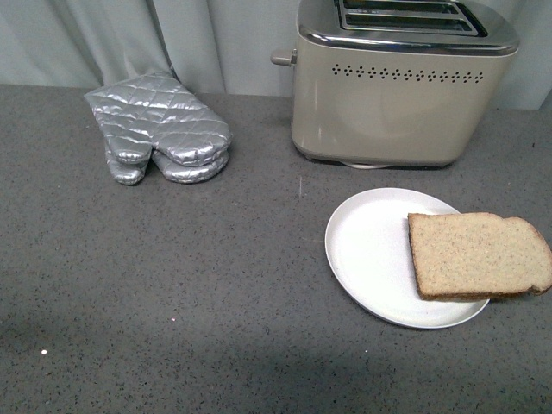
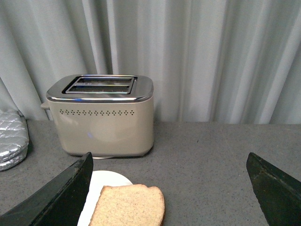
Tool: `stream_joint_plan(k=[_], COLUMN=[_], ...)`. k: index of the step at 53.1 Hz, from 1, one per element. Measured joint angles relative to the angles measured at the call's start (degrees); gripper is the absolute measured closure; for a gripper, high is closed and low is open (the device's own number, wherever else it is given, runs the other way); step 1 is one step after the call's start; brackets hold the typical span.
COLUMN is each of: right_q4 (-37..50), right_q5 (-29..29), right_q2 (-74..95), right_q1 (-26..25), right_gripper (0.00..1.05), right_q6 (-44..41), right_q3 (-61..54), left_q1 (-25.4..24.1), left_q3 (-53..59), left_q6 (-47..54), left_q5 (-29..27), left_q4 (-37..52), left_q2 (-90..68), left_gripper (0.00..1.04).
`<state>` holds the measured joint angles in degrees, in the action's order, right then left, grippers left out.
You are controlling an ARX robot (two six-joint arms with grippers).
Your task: Put bread into toaster
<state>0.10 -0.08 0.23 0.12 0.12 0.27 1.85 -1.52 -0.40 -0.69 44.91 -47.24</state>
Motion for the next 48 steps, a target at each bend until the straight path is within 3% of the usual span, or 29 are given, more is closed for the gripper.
stream_joint_plan(k=[48], right_q4=[0.0], right_q5=[0.0], right_q2=[0.0], right_q1=[0.0], right_gripper=[0.1], right_q6=[0.0], right_q3=[0.0], left_q1=[-1.7], left_q3=[0.5], left_q6=[0.0], left_q5=[0.6], left_q4=[-28.8], left_q2=[31.4], left_gripper=[1.01])
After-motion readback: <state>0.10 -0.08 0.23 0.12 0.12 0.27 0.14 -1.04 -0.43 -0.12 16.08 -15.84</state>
